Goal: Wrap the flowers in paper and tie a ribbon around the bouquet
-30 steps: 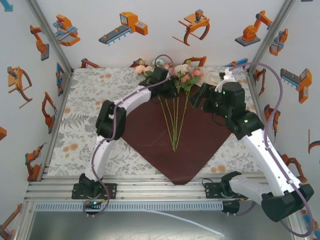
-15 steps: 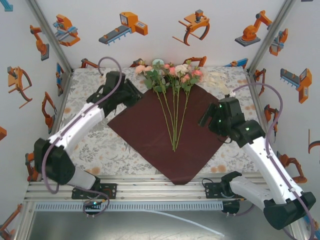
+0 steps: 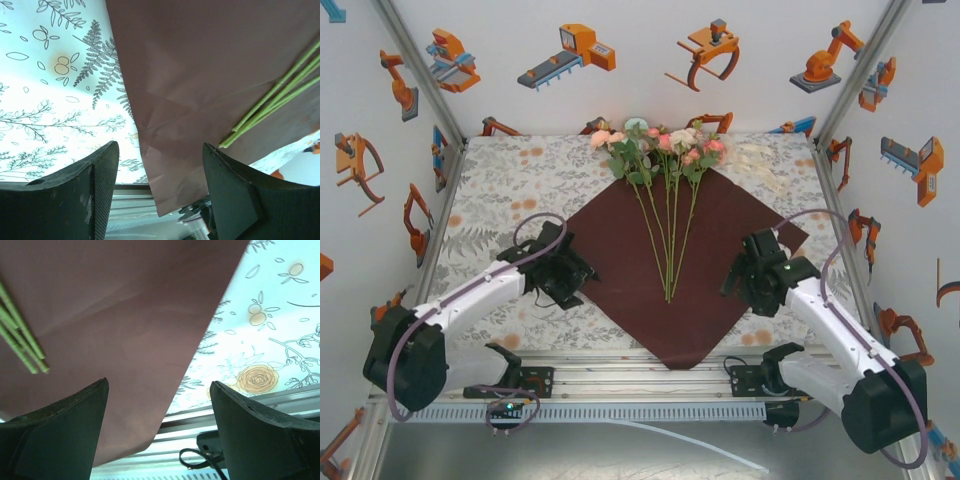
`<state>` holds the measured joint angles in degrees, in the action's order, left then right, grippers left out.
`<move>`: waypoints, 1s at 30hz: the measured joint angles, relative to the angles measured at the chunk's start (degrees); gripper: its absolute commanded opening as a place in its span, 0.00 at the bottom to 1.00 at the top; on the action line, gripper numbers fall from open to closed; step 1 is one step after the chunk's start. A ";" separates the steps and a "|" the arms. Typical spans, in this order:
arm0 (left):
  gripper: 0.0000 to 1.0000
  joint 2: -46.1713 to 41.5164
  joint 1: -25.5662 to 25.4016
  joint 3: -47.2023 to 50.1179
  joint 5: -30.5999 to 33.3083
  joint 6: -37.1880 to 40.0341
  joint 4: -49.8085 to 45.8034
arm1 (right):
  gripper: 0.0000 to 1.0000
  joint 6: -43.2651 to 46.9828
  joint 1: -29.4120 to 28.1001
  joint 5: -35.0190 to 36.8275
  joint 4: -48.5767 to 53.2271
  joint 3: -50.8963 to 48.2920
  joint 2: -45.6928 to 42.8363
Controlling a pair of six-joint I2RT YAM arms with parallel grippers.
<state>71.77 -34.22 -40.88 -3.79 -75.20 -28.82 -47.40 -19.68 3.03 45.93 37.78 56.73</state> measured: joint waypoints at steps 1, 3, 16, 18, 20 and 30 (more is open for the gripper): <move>0.63 0.66 -0.68 -0.02 0.15 0.02 0.35 | 0.75 0.00 1.07 -0.52 -0.46 -1.22 -0.68; 0.63 1.77 -1.97 -0.02 0.37 0.17 0.79 | 0.75 0.00 2.78 -1.16 -0.74 -2.64 -2.32; 0.48 9.84 -4.02 0.00 -0.48 1.09 4.68 | 0.75 -0.26 5.92 -1.88 -2.25 -3.23 -9.05; 0.43 11.21 -4.46 0.02 -1.31 1.51 6.14 | 0.75 -0.50 6.56 -1.84 -2.25 -3.28 -9.05; 0.40 12.13 -4.79 0.02 -2.43 1.66 7.34 | 0.75 -0.66 7.21 -1.68 -2.29 -3.52 -9.03; 0.47 11.63 -5.51 -0.42 -8.00 0.59 13.97 | 0.77 -0.83 12.63 -7.50 -5.95 -9.62 -9.20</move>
<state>83.40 -39.72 -41.30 -11.79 -74.61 -14.85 -48.23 -7.05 -4.47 39.99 28.16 47.53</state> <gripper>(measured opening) 0.465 0.761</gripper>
